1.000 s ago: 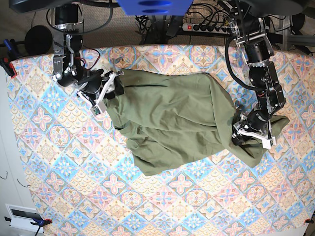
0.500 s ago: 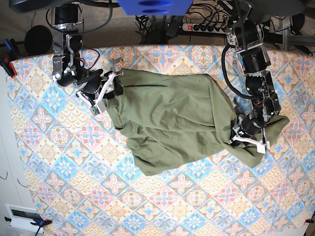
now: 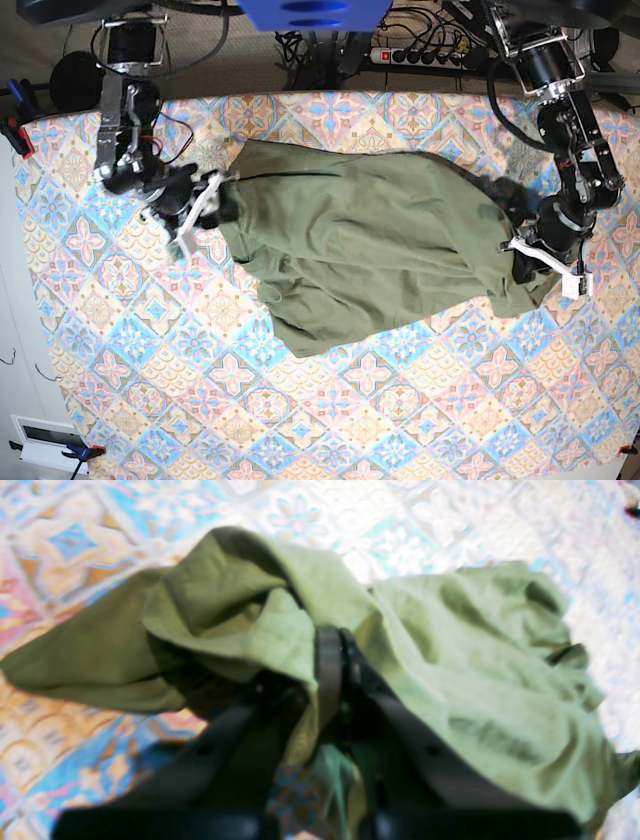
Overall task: Layout the t-shirt on the table in an organized manner, then fold the t-shirt properly
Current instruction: 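Adjust the left gripper's grasp on the bunched shirt end, then pull the shirt taut between both grippers, stretching it lengthwise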
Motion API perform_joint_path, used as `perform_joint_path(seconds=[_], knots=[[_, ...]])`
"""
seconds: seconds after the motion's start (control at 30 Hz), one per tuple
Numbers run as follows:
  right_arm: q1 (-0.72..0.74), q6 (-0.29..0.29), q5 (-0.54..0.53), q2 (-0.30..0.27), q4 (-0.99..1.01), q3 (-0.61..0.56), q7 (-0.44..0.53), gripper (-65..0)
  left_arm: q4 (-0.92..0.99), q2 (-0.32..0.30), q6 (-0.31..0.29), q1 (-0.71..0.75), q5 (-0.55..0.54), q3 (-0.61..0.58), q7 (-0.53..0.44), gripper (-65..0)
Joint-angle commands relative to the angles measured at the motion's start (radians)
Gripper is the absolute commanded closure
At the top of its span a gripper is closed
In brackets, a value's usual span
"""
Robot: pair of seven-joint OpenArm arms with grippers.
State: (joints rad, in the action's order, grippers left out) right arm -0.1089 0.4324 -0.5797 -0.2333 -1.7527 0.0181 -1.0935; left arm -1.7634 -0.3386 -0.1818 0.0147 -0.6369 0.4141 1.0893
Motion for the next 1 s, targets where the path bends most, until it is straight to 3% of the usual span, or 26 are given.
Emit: perform_joint_path(seconds=[0.0, 0.13, 0.43, 0.7, 0.97], knots=[[-0.001, 0.001, -0.012, -0.008, -0.022, 0.021, -0.001, -25.6, -0.019, -0.027, -0.005, -0.009, -0.013, 0.004, -0.021, 0.0], [-0.002, 0.001, -0.013, -0.008, -0.023, 0.053, -0.003, -31.8, -0.023, -0.064, -0.005, 0.02, -0.013, 0.004, -0.019, 0.0], [-0.025, 0.001, -0.013, -0.008, -0.023, 0.047, -0.003, -31.8, -0.023, -0.076, -0.005, 0.038, -0.013, 0.002, -0.021, 0.0], [-0.042, 0.003, -0.015, -0.007, -0.022, 0.003, -0.021, -24.5, -0.019, -0.072, -0.005, 0.035, -0.013, -0.001, -0.021, 0.0], [-0.036, 0.003, -0.013, 0.036, 0.02, -0.007, -0.02, -24.3, -0.019, -0.072, -0.005, 0.038, -0.013, -0.001, -0.021, 0.0]])
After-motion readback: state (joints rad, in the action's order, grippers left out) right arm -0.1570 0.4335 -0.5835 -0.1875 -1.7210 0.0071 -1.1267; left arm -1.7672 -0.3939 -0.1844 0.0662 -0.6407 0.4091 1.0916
